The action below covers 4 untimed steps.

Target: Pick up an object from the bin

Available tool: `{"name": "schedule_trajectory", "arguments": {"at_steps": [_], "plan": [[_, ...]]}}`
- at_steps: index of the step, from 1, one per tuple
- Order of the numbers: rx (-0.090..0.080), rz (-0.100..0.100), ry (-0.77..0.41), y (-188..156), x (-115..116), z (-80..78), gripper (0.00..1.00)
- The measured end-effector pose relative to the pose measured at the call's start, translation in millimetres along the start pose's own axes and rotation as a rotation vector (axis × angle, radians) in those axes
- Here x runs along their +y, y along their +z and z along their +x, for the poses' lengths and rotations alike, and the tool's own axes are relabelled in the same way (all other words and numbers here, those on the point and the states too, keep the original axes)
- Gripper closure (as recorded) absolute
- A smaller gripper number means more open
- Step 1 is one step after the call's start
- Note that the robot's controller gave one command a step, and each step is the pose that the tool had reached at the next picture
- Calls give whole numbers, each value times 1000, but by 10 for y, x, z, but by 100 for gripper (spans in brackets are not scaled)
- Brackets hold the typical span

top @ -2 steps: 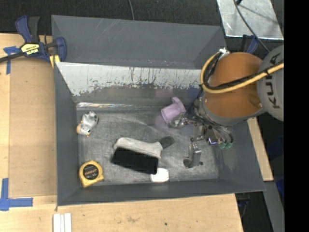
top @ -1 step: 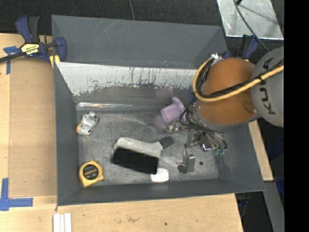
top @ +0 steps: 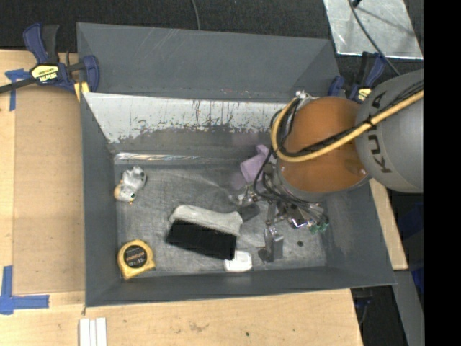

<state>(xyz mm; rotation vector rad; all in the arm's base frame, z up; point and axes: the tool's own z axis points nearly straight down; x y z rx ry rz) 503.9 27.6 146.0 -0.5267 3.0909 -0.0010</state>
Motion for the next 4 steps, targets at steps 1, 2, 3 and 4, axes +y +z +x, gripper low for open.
{"name": "schedule_trajectory", "arguments": {"at_steps": [1,2,3,4], "plan": [[11,-2,60,-148,291,-95,0],[-5,1,-80,-151,433,-150,0],[-73,6,206,548,719,-343,100],[-73,6,206,548,719,-343,100]]}}
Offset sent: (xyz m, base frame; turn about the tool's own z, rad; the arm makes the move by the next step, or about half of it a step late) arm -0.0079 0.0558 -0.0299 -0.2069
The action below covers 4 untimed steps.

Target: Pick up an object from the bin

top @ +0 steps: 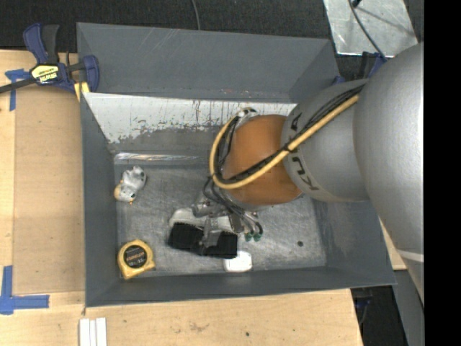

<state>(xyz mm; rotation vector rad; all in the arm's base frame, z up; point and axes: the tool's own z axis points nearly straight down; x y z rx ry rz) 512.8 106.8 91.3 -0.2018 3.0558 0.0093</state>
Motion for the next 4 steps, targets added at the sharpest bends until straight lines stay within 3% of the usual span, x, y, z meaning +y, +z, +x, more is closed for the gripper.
{"name": "schedule_trajectory", "arguments": {"at_steps": [1,2,3,4], "plan": [[16,-1,-2,-33,-22,44,100],[61,1,7,-163,-2,24,100],[80,0,-36,-1113,13,-50,0],[79,-1,-64,-1726,21,-130,0]]}}
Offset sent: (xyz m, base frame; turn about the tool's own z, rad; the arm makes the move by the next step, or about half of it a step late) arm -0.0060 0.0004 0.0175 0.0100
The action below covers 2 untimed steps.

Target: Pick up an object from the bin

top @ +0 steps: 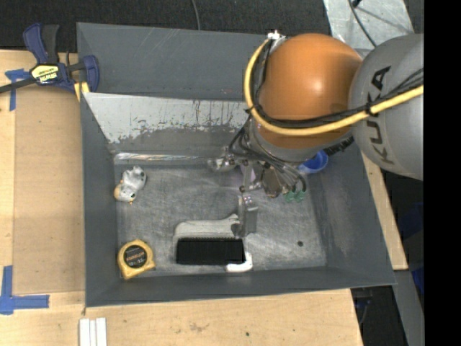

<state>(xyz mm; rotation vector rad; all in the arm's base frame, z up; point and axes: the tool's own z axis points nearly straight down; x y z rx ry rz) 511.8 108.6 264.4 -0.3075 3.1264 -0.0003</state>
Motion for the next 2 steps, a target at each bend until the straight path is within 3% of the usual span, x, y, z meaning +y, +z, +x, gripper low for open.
{"name": "schedule_trajectory", "arguments": {"at_steps": [1,2], "plan": [[-7,0,-33,1254,-29,96,100],[-9,0,-47,1901,-42,137,0]]}}
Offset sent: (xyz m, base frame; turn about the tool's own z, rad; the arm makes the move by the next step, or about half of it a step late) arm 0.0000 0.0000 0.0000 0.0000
